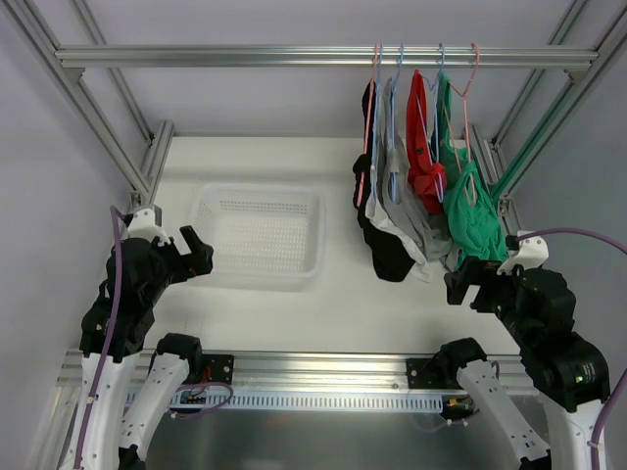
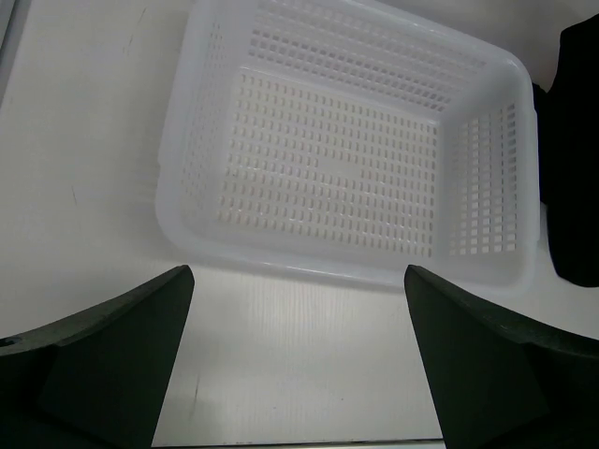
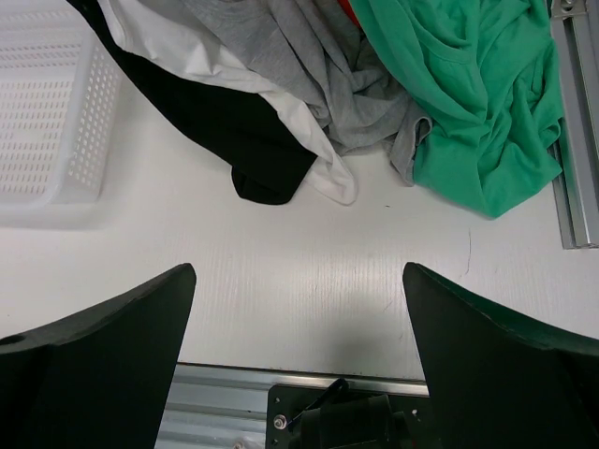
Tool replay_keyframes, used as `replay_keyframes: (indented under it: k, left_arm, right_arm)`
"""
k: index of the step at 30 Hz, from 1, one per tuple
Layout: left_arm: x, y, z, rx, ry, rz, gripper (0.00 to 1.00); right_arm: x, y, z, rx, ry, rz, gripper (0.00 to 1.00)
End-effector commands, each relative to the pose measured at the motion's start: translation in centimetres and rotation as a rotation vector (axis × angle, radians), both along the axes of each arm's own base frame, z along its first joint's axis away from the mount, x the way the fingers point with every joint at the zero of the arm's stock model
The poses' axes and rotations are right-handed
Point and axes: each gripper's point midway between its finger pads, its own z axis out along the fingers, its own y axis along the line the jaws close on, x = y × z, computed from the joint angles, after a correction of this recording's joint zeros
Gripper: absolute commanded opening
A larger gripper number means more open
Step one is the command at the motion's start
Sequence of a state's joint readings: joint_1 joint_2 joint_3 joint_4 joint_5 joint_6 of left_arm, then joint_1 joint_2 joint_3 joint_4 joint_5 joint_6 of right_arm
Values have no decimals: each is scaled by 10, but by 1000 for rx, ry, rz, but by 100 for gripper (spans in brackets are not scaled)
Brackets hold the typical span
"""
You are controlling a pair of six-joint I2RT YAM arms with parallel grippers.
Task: Remove the tank top from the hanger
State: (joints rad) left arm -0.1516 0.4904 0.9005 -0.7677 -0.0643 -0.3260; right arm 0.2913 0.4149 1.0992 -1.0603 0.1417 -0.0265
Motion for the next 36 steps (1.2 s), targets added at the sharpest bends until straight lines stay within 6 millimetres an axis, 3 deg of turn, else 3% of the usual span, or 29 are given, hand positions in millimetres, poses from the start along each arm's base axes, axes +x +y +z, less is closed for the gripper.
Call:
replay_keyframes:
  k: [1, 3, 6, 7, 10, 12, 13, 14, 16, 17, 18, 20, 21, 22, 23, 24, 25, 30, 31, 32, 36]
  left_arm:
    - [2, 0, 1, -3, -17, 10, 99]
    - [2, 1, 0, -2, -16, 13, 99]
    - [3, 1, -1, -3, -13, 12, 99]
    - [3, 1, 0, -4, -14, 12, 99]
    - [3, 0, -1, -5, -13, 13, 99]
    - [2, 0, -2, -8, -13, 13, 99]
    - [3, 0, -2, -7, -13, 11, 99]
    - [3, -1, -2, -10, -11, 9, 99]
    - [3, -1, -3, -11, -7, 6, 99]
    - [4, -1, -3, -11, -7, 6, 99]
    - [4, -2, -3, -12, -9, 5, 99]
    - [5, -2, -5, -13, -3, 4, 99]
    - [6, -3, -6, -16, 1, 1, 99]
    - [6, -3, -6, -13, 4, -1, 99]
    - [7, -4, -7, -13, 12, -5, 99]
    - [7, -5, -8, -14, 13, -7, 99]
    - [7, -6, -8, -15, 15, -12, 99]
    - [7, -6, -8, -17, 8, -14, 99]
    - [6, -6, -8, -18, 6, -13, 99]
    - [7, -6, -8, -20, 7, -16, 99]
    - [7, -7, -8, -20, 7, -19, 99]
  right_arm:
    - [6, 1, 3, 2, -6, -7, 99]
    - [7, 2, 8, 9, -24, 1, 100]
    - [7, 23, 26, 71, -95, 107, 99]
    - [3, 44, 34, 148, -109, 203, 100]
    - [4, 81, 66, 316, -138, 342, 99]
    - [12, 108, 90, 407, -112, 454, 100]
    - [15, 116, 115, 461, -148, 482, 99]
    - [30, 125, 117, 477, -105, 494, 99]
    - [39, 134, 129, 459, -100, 498, 99]
    - [39, 132, 149, 421, -140, 502, 99]
    - [63, 132, 146, 364, -123, 428, 98]
    - [62, 150, 152, 301, -105, 468, 91]
    - [71, 143, 175, 259, -176, 413, 87]
    - [81, 166, 168, 210, -138, 444, 79]
    - [88, 171, 169, 177, -131, 434, 77]
    - [98, 169, 189, 147, -189, 389, 74]
    - [112, 190, 179, 95, -158, 396, 73]
    - [159, 198, 189, -58, -201, 235, 67]
    - [163, 198, 201, -59, -228, 220, 65]
    - [174, 206, 190, -99, -204, 212, 65]
    - [194, 212, 186, -159, -208, 169, 61]
